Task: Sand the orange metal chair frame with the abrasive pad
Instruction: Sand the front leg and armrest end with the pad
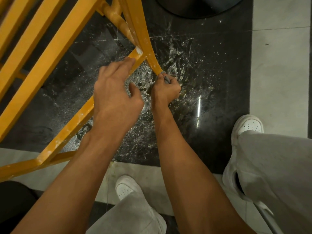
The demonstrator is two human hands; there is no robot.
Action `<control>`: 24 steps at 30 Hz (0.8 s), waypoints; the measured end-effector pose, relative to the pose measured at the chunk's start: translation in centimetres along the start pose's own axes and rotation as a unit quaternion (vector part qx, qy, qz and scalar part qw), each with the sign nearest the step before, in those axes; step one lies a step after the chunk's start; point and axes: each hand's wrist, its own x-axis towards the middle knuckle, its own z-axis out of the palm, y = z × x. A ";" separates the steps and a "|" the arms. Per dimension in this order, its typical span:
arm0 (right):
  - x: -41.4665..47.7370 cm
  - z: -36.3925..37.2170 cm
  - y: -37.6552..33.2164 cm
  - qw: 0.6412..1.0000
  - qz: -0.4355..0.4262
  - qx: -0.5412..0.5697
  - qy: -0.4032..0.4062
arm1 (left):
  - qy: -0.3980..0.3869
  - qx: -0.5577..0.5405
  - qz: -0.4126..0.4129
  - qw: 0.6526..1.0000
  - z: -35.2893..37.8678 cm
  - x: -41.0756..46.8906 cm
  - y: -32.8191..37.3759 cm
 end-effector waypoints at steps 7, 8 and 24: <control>-1.0 -0.2 -0.5 0.999 -0.052 -0.009 0.001 | 0.001 -0.002 0.001 1.000 0.0 0.0 0.0; -0.9 -0.2 -0.5 0.999 -0.038 -0.009 -0.001 | 0.000 -0.002 0.001 1.000 0.0 0.0 0.0; -3.6 -0.7 -1.3 0.997 -0.070 0.023 -0.039 | -0.002 -0.005 0.007 1.000 0.0 0.0 -0.2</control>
